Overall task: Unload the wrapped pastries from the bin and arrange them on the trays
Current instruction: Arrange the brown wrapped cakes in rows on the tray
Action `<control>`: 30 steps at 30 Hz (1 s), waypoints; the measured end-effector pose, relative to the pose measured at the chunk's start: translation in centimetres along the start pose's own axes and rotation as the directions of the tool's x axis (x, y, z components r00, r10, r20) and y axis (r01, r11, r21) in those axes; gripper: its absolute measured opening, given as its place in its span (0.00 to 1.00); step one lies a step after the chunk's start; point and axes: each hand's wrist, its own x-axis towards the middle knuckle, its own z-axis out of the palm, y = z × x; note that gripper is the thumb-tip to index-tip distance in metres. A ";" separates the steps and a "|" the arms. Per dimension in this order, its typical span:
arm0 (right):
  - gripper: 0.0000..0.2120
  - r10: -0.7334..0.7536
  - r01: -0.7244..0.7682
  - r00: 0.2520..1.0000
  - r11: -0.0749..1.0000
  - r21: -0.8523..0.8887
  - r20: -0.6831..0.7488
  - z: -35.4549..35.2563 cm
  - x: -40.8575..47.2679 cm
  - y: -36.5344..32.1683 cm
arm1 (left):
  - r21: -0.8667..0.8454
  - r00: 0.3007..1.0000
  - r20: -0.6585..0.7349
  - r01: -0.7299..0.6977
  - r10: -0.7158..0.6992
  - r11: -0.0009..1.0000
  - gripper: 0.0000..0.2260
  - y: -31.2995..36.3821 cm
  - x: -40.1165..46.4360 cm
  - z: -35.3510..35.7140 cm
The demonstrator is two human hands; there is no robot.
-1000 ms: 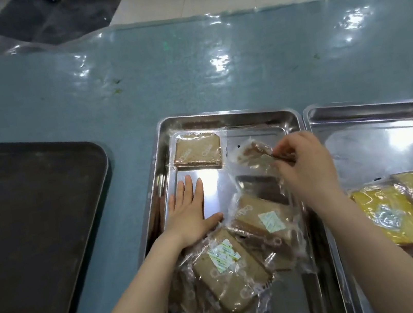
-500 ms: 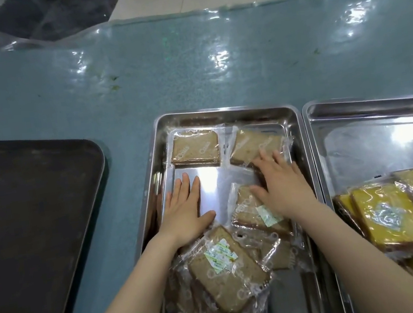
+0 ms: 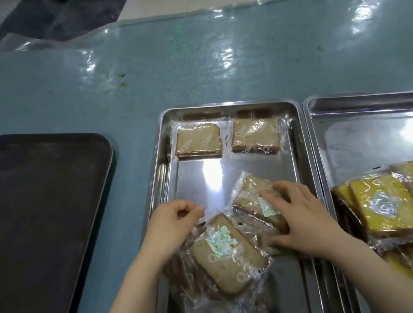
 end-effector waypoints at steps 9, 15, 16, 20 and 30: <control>0.08 0.209 -0.048 0.960 0.779 0.625 -0.185 -3.6 0.6 -1.1 | 0.124 0.986 0.162 0.016 -0.036 0.992 0.11 0.5 -1.9 0.7; 0.20 0.367 -0.120 0.861 0.818 0.562 -0.351 -4.2 3.0 -1.0 | 0.129 0.992 0.111 0.050 -0.064 0.990 0.12 0.1 -2.3 0.7; 0.23 0.367 -0.141 0.835 0.863 0.485 -0.410 -3.9 3.4 -1.2 | 0.124 0.994 0.089 0.056 -0.068 0.991 0.13 -0.1 -2.3 0.6; 0.24 0.151 -0.117 0.919 0.987 0.113 -0.364 -0.8 4.1 -2.1 | 0.057 0.995 -0.035 0.095 -0.093 0.994 0.13 -0.6 -2.1 0.4; 0.17 0.085 -0.026 0.939 0.984 0.179 -0.332 2.7 3.0 -0.4 | -0.224 0.934 -0.320 0.088 -0.158 0.971 0.15 -0.3 0.4 -0.6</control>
